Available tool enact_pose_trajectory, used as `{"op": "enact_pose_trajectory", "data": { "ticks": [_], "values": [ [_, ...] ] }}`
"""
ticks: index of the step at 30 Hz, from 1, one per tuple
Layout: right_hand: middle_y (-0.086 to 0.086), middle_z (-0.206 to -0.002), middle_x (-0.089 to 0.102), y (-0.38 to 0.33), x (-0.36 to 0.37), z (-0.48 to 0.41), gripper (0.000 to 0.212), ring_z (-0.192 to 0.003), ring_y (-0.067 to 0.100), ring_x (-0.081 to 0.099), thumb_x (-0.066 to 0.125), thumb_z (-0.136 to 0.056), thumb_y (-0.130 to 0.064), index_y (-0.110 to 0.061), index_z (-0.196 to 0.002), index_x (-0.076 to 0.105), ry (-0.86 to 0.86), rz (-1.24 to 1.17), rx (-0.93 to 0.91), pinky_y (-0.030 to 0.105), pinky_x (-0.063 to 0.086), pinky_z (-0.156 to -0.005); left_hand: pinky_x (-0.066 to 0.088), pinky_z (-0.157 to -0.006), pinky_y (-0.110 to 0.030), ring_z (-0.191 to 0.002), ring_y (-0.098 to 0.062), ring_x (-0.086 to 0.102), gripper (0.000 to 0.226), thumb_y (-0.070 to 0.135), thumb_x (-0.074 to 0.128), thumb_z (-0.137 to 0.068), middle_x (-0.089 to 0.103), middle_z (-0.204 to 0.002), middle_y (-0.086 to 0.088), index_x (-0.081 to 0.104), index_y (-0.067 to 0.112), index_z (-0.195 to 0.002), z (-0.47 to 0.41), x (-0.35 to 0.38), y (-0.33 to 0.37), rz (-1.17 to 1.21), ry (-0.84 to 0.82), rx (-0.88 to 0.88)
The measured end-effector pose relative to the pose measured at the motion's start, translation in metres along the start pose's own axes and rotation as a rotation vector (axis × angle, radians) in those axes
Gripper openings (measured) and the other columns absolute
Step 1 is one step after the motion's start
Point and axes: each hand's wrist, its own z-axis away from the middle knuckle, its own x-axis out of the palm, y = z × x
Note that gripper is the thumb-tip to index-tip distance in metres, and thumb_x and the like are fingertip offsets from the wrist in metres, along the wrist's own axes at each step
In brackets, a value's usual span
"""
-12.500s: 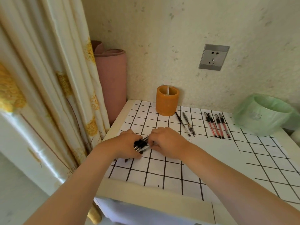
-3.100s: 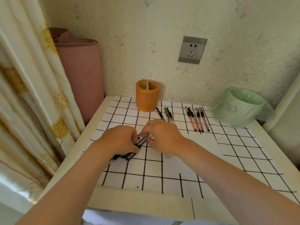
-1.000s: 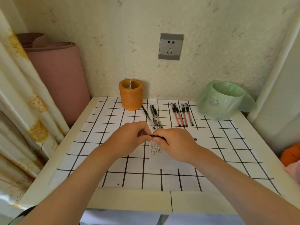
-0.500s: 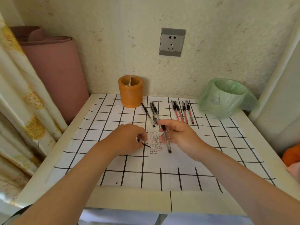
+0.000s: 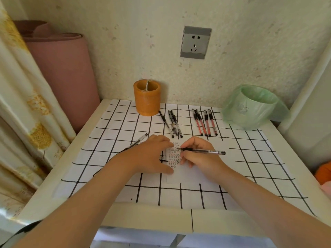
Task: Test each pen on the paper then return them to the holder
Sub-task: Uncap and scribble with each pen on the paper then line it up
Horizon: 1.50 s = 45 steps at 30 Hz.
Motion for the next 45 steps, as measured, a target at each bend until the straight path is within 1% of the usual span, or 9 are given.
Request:
{"op": "enact_pose_trajectory", "data": {
  "ticks": [3, 6, 9, 12, 20, 24, 33, 38, 45],
  "values": [
    [0.015, -0.066, 0.068, 0.003, -0.001, 0.001, 0.009, -0.054, 0.023, 0.061, 0.062, -0.084, 0.006, -0.003, -0.084, 0.06, -0.026, 0.075, -0.001, 0.034, 0.051, -0.052, 0.024, -0.114, -0.031, -0.146, -0.008, 0.01, 0.096, 0.056, 0.075, -0.078, 0.014, -0.161, 0.012, 0.025, 0.028, -0.156, -0.002, 0.003, 0.0, -0.031, -0.04, 0.004],
    [0.013, -0.064, 0.066, 0.006, 0.0, 0.003, 0.008, -0.052, 0.02, 0.059, 0.064, -0.081, 0.003, -0.001, -0.077, 0.059, -0.065, 0.197, -0.075, 0.037, 0.05, -0.053, 0.026, -0.116, -0.036, -0.146, -0.008, 0.009, 0.098, 0.057, 0.075, -0.076, 0.012, -0.161, 0.012, 0.025, 0.028, -0.156, -0.004, 0.005, -0.002, -0.015, -0.046, -0.003],
    [-0.004, -0.065, 0.062, 0.006, 0.001, 0.005, 0.019, -0.055, 0.005, 0.056, 0.067, -0.076, 0.007, -0.01, -0.071, 0.059, -0.098, 0.312, -0.146, 0.023, 0.047, -0.05, 0.027, -0.116, -0.036, -0.146, -0.009, 0.009, 0.1, 0.057, 0.076, -0.075, 0.012, -0.16, 0.012, 0.024, 0.027, -0.155, -0.006, 0.006, -0.004, -0.023, -0.045, 0.001],
    [-0.008, -0.068, 0.061, 0.004, 0.001, 0.005, 0.025, -0.057, -0.002, 0.056, 0.069, -0.076, 0.008, -0.014, -0.072, 0.058, -0.134, 0.357, -0.156, 0.015, 0.045, -0.053, 0.027, -0.113, -0.032, -0.145, -0.009, 0.011, 0.101, 0.057, 0.076, -0.075, 0.015, -0.159, 0.011, 0.022, 0.028, -0.156, -0.008, 0.007, -0.005, -0.023, -0.038, 0.015],
    [-0.008, -0.063, 0.054, 0.008, 0.002, 0.007, 0.029, -0.053, 0.001, 0.048, 0.067, -0.075, 0.007, -0.016, -0.066, 0.053, -0.108, 0.365, -0.208, 0.016, 0.038, -0.049, 0.033, -0.114, -0.038, -0.142, -0.01, 0.014, 0.099, 0.062, 0.073, -0.075, 0.017, -0.155, 0.012, 0.023, 0.031, -0.155, -0.011, 0.009, -0.007, -0.031, -0.023, 0.027],
    [-0.011, -0.061, 0.054, 0.008, 0.002, 0.007, 0.023, -0.053, 0.0, 0.05, 0.066, -0.075, 0.009, -0.009, -0.067, 0.054, -0.12, 0.367, -0.214, 0.014, 0.037, -0.048, 0.033, -0.114, -0.039, -0.142, -0.01, 0.015, 0.099, 0.06, 0.074, -0.074, 0.018, -0.154, 0.012, 0.024, 0.031, -0.154, -0.012, 0.009, -0.006, -0.021, -0.024, 0.022],
    [-0.011, -0.062, 0.055, 0.012, 0.003, 0.005, 0.024, -0.055, 0.003, 0.05, 0.068, -0.074, 0.001, -0.017, -0.066, 0.055, -0.142, 0.399, -0.209, 0.02, 0.041, -0.051, 0.032, -0.112, -0.034, -0.141, -0.01, 0.016, 0.098, 0.057, 0.076, -0.074, 0.02, -0.153, 0.01, 0.026, 0.028, -0.154, -0.011, 0.01, -0.004, -0.02, -0.011, 0.022],
    [-0.01, -0.059, 0.052, 0.013, 0.004, 0.005, 0.019, -0.054, 0.005, 0.048, 0.066, -0.073, -0.001, -0.014, -0.067, 0.054, -0.147, 0.39, -0.193, 0.025, 0.038, -0.05, 0.032, -0.112, -0.034, -0.141, -0.01, 0.016, 0.098, 0.056, 0.077, -0.074, 0.02, -0.153, 0.01, 0.027, 0.029, -0.154, -0.012, 0.009, -0.003, -0.007, -0.011, 0.015],
    [-0.014, -0.06, 0.053, 0.014, 0.004, 0.006, 0.025, -0.053, 0.002, 0.048, 0.068, -0.074, 0.001, -0.018, -0.066, 0.054, -0.12, 0.404, -0.227, 0.02, 0.039, -0.049, 0.031, -0.112, -0.034, -0.142, -0.01, 0.015, 0.098, 0.056, 0.077, -0.075, 0.019, -0.154, 0.01, 0.026, 0.028, -0.154, -0.011, 0.009, -0.003, -0.005, -0.014, 0.019]
  ]
}}
